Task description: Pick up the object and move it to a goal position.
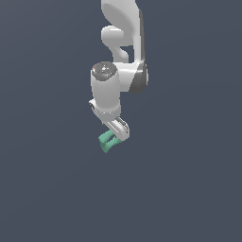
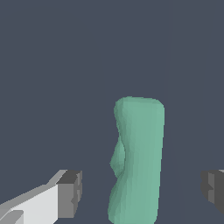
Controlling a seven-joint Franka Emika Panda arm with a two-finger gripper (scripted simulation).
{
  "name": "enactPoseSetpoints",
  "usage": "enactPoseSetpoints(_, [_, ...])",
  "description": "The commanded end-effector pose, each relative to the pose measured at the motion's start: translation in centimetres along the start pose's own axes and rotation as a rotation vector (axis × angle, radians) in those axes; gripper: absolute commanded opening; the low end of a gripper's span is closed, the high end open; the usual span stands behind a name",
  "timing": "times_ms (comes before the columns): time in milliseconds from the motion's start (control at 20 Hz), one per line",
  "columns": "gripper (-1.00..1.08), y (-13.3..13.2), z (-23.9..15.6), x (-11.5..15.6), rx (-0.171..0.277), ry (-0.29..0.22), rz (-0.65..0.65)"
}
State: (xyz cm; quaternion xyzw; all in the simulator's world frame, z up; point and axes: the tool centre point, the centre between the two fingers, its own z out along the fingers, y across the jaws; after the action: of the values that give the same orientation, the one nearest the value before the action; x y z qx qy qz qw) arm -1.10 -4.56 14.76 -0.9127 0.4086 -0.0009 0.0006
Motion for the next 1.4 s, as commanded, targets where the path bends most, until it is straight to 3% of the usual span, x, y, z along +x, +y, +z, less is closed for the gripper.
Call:
enactPoseSetpoints(0, [1.0, 0.1, 0.1, 0.1, -0.001, -0.001, 0.035])
enactPoseSetpoints(550, [1.0, 0.3, 0.5, 0.1, -0.002, -0.001, 0.068])
enactPoseSetpoints(1250, [1.0, 0.3, 5.2, 0.1, -0.002, -0.001, 0.073])
enactPoseSetpoints(1300, [-1.0, 0.3, 5.2, 0.1, -0.002, -0.001, 0.073])
enactPoseSetpoints(1350, [-1.0, 0.3, 5.2, 0.1, -0.002, -0.001, 0.073])
